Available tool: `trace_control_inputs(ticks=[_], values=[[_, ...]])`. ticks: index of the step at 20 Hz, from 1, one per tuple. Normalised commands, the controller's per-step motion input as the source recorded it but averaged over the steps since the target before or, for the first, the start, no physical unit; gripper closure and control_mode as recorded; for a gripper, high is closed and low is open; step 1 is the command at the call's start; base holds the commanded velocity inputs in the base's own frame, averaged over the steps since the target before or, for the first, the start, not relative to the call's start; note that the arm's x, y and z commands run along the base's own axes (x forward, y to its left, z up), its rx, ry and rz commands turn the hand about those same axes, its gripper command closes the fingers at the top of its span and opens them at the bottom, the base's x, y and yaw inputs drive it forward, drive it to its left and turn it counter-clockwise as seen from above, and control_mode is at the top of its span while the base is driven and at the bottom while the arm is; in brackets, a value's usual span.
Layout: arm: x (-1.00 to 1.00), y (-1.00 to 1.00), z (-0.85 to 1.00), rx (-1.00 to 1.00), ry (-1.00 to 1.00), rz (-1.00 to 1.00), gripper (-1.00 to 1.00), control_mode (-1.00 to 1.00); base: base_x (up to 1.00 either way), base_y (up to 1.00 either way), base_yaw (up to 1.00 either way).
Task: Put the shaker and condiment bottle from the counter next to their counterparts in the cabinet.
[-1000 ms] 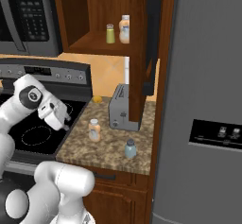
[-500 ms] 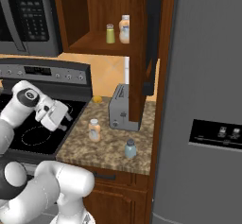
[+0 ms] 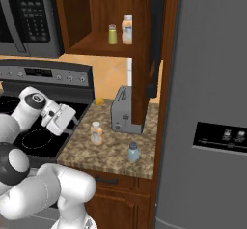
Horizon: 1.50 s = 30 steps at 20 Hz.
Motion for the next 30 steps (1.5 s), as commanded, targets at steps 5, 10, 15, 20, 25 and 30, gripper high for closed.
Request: trace_control_inputs(ticks=[5, 10, 15, 20, 25, 30], values=[[0.37, -0.07, -0.23, -0.06, 0.0, -0.06, -1.0, -1.0, 0.0, 0.0, 0.0], [0.29, 0.0, -0.37, -0.1, 0.0, -0.01, -1.0, -1.0, 0.0, 0.0, 0.0], [0.27, 0.0, -0.33, -0.07, 0.0, 0.0, -1.0, -1.0, 0.0, 0.0, 0.0], [0.21, 0.0, -0.25, -0.05, 0.0, 0.0, -1.0, -1.0, 0.0, 0.0, 0.0], [0.2, -0.08, -0.25, -0.02, 0.0, 0.0, -1.0, -1.0, 0.0, 0.0, 0.0], [0.17, -0.07, -0.27, -0.03, 0.0, 0.0, -1.0, -1.0, 0.0, 0.0, 0.0]])
